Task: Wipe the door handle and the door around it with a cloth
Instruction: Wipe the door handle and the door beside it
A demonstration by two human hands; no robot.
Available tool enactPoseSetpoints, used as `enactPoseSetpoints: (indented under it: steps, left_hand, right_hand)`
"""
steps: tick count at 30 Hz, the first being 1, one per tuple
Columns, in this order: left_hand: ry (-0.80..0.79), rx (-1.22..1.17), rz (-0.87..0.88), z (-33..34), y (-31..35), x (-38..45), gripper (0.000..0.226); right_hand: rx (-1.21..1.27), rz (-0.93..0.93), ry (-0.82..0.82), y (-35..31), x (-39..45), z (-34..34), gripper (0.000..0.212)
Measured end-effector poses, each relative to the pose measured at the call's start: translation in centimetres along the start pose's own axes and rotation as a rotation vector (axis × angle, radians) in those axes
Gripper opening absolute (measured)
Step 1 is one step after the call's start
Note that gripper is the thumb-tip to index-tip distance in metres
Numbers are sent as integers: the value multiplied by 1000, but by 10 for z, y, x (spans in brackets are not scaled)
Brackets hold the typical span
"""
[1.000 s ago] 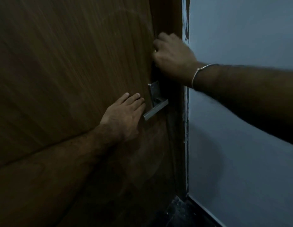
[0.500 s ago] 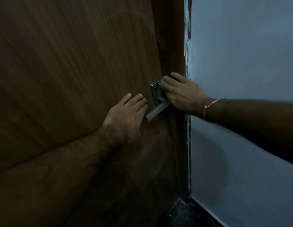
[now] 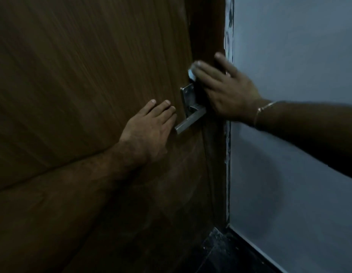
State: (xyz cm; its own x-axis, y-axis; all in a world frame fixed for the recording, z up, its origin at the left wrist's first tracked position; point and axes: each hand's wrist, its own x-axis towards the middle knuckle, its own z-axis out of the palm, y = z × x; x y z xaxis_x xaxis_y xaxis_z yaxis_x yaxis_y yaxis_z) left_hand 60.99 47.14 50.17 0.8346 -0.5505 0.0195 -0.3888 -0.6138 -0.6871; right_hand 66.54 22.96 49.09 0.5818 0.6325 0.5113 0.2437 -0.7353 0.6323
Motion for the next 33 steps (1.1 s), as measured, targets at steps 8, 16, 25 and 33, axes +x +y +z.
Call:
enactPoseSetpoints:
  steps: [8, 16, 25, 33]
  left_hand:
    - [29, 27, -4, 3, 3, -1, 81]
    - [45, 24, 21, 6, -2, -2, 80]
    - [120, 88, 17, 21, 1, -1, 82]
    - [170, 91, -7, 23, 3, -5, 77]
  right_hand:
    - [-168, -114, -213, -75, -58, 66, 59]
    - [-248, -280, -367, -99, -79, 80, 63]
    - [-264, -233, -425, -119, -111, 80, 71]
    - [-221, 11, -199, -68, -74, 63, 70]
